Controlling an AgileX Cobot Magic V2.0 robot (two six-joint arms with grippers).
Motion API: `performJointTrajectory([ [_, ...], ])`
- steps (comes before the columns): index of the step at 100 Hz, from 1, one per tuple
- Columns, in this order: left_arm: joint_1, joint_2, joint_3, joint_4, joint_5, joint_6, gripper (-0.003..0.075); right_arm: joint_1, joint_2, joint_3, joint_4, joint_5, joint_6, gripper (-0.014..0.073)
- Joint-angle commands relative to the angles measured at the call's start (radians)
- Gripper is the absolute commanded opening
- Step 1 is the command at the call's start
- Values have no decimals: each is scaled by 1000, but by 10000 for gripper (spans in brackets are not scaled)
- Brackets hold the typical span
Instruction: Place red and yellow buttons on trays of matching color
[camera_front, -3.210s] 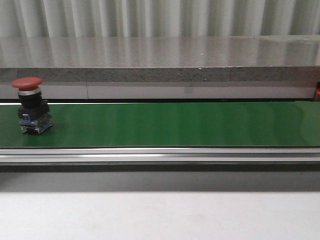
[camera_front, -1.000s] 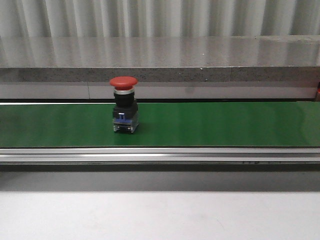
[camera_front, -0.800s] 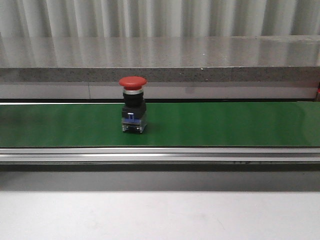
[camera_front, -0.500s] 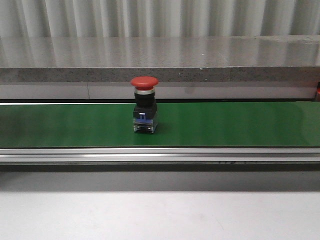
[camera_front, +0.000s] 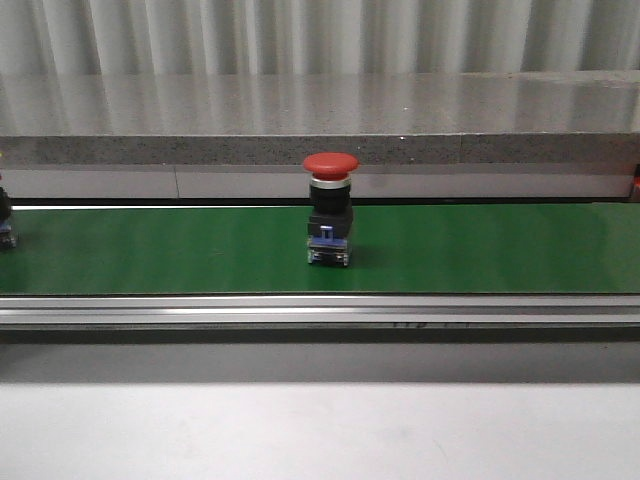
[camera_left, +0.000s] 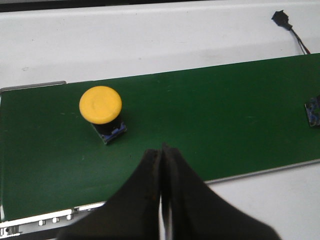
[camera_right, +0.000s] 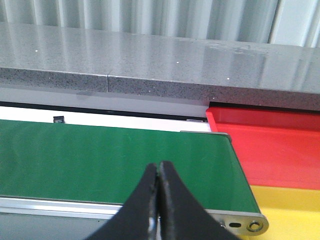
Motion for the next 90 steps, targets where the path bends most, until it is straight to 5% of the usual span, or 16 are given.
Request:
performJointTrajectory([
  [1,-17,-102,31,-16,-85,4,-20,-7,-16,2,-11,-87,-3,-67],
  [71,-17,-727,327,-16,21,4,-20,-7,-16,-6,-10,-129,-3,-67],
  [90,-17,-734,327,-16,27,4,-20,0,6,-149,-2,84,-2,-67],
])
